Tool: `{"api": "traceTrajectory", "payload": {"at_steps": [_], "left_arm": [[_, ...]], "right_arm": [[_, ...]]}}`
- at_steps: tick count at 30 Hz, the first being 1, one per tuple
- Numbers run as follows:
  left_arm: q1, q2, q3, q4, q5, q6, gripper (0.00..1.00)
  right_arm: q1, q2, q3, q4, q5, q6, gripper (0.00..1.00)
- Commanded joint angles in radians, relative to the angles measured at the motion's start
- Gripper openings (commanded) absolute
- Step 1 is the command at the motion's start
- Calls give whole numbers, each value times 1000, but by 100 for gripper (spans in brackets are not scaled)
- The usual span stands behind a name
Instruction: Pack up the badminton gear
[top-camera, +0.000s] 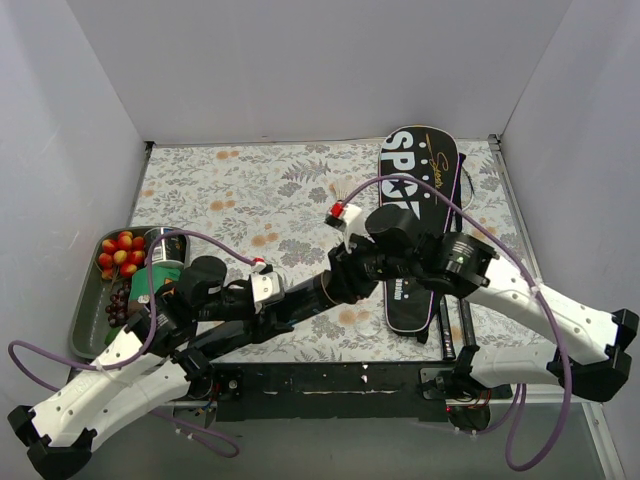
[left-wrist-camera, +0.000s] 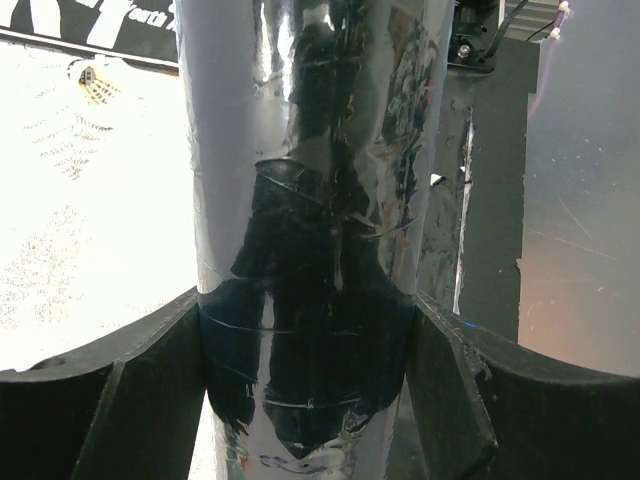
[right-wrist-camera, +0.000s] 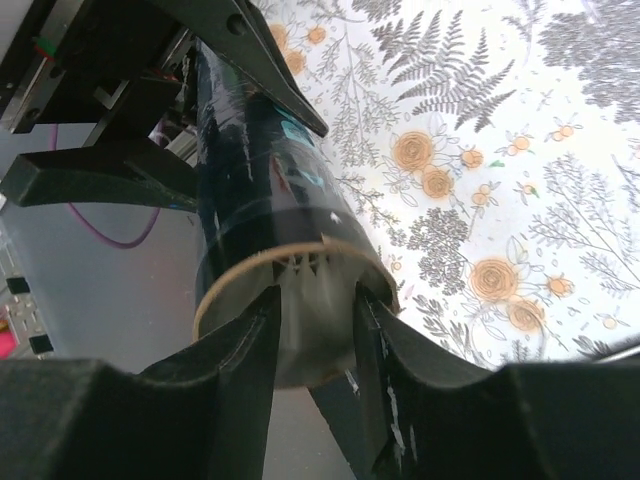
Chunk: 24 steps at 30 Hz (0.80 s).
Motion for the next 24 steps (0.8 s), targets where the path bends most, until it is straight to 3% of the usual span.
{"api": "traceTrajectory", "payload": {"at_steps": [1, 11, 17, 19, 24], "left_arm": [[-6, -26, 28, 69, 57, -3, 19], [-6, -30, 17, 82, 66, -9, 19], [-6, -37, 25, 70, 64, -11, 19], [-6, -38, 29, 70, 61, -11, 19], [-6, -32, 40, 69, 63, -6, 19]], "right_arm": [[-4, -93, 43, -135, 151, -11, 45], [-33, -128, 40, -201, 456, -18, 51], [-189, -89, -163, -20, 475, -139, 54], [-244, -69, -273, 93, 512, -211, 61], [-272, 36, -395, 280, 648, -317, 67]]}}
